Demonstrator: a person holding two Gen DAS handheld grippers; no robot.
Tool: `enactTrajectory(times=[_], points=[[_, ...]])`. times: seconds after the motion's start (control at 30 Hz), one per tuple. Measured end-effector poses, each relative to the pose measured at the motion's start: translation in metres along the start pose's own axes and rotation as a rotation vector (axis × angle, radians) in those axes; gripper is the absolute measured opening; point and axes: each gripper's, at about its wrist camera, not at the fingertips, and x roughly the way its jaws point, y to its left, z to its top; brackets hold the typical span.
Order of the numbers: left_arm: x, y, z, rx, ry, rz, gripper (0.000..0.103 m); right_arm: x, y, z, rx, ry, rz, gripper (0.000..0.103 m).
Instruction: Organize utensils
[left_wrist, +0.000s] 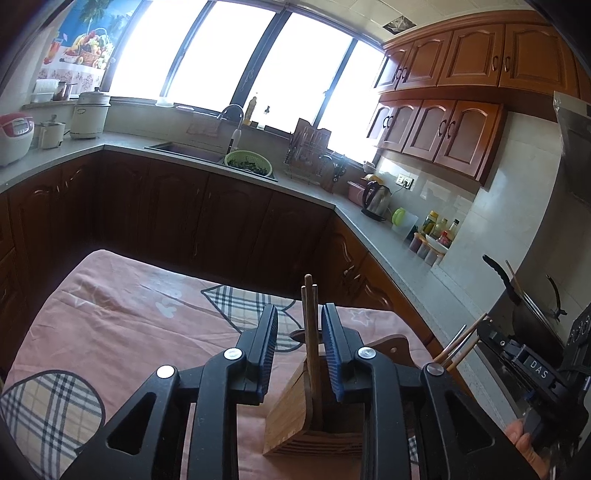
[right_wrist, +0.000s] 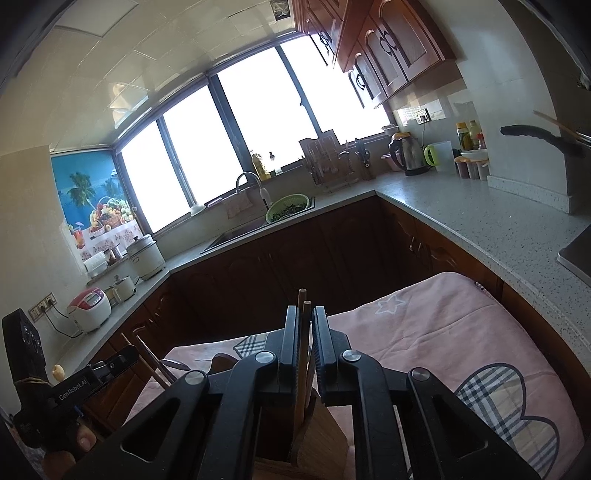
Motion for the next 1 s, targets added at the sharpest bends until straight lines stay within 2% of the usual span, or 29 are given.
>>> enactTrajectory(times=[0.13, 0.23, 0.3, 0.37, 0.4, 0.63, 0.83, 1.0], points=[[0.0, 0.0, 0.0, -0.008, 0.006, 0.006, 0.029, -0.003, -0.003, 0.0, 0.014, -0.01, -0.007, 0.031], [-0.001, 0.0, 0.0, -0.011, 0.005, 0.021, 0.05, -0.004, -0.005, 0.0, 0.012, -0.004, -0.012, 0.034], [-0.004, 0.0, -0.001, -0.018, 0.0, 0.04, 0.073, -0.006, -0.008, -0.001, 0.022, -0.002, -0.004, 0.05], [-0.007, 0.0, -0.003, -0.024, -0.007, 0.063, 0.085, -0.008, -0.011, -0.002, 0.03, -0.005, 0.009, 0.071], [-0.009, 0.0, -0.004, -0.026, -0.006, 0.07, 0.088, -0.009, -0.012, -0.003, 0.032, -0.006, 0.013, 0.073], [-0.015, -0.008, -0.008, 0.008, 0.03, 0.096, 0.09, -0.013, -0.011, -0.01, 0.034, 0.022, 0.044, 0.09], [-0.04, -0.015, -0.014, 0.07, 0.021, 0.126, 0.09, -0.028, -0.008, -0.013, 0.024, 0.032, 0.07, 0.091], [-0.075, -0.022, -0.029, 0.121, 0.008, 0.165, 0.09, -0.049, -0.001, -0.017, 0.008, 0.035, 0.091, 0.091]])
